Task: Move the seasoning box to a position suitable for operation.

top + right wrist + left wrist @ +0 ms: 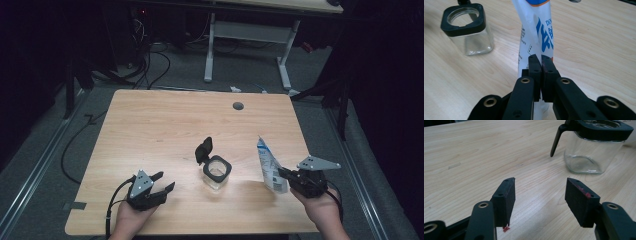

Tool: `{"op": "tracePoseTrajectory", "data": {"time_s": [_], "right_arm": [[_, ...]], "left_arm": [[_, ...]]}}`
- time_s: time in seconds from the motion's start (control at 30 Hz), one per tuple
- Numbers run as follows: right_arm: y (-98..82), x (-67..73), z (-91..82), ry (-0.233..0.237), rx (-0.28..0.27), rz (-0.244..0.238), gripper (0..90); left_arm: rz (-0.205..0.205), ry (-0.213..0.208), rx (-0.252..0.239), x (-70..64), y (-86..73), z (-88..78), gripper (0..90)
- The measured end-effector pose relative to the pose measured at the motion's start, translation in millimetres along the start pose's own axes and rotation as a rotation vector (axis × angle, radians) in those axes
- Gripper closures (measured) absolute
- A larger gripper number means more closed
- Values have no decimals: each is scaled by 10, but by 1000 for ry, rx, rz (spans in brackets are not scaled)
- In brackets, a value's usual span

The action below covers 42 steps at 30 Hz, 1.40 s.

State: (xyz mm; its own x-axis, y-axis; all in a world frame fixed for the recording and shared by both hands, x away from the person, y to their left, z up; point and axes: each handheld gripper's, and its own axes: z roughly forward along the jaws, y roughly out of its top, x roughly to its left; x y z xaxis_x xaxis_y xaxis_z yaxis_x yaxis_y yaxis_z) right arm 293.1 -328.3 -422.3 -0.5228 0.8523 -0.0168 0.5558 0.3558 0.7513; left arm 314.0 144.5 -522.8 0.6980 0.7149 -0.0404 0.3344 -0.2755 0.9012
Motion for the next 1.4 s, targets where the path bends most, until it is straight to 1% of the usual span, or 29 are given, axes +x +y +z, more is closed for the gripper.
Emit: {"op": "tracePoseTrajectory", "data": {"time_s": [0.07,0.1,0.23,0.3,0.33,0.4,0.53,0.73,0.83,0.97,1.1,1.13,1.2,1.27,1.33,1.4], "right_arm": [[8,12,-22,8,12,0,885],[17,24,-34,14,26,-7,886],[42,58,-47,15,76,-32,887],[46,55,-43,18,93,-29,887],[49,51,-39,17,103,-36,888],[53,48,-32,13,130,-31,889],[85,33,-23,20,186,-29,893],[155,32,-11,20,245,-57,896],[190,28,-6,28,266,-50,896],[231,30,11,28,305,-63,896],[266,24,23,31,341,-68,896],[276,21,29,37,348,-67,897],[298,30,40,34,368,-73,897],[322,51,49,33,388,-79,897],[343,64,58,33,405,-91,898],[358,83,68,37,423,-90,898]], "left_arm": [[-1,-8,2,-12,0,2,419],[-1,-10,1,-14,0,2,419],[0,-14,-5,-25,2,-4,419],[1,-16,-4,-24,4,-7,419],[1,-15,-6,-24,3,-7,419],[-3,-17,-8,-18,5,-10,419],[-2,-19,-6,-21,3,-4,419],[1,-19,-8,-22,7,-7,419],[2,-21,-8,-29,4,0,419],[11,-25,-9,-49,4,7,419],[29,-36,-17,-106,7,15,415],[44,-37,-24,-141,10,16,415],[66,-39,-37,-201,13,18,415],[80,-47,-44,-245,14,19,415],[81,-62,-49,-288,14,25,415],[83,-70,-49,-316,12,30,415]]}}
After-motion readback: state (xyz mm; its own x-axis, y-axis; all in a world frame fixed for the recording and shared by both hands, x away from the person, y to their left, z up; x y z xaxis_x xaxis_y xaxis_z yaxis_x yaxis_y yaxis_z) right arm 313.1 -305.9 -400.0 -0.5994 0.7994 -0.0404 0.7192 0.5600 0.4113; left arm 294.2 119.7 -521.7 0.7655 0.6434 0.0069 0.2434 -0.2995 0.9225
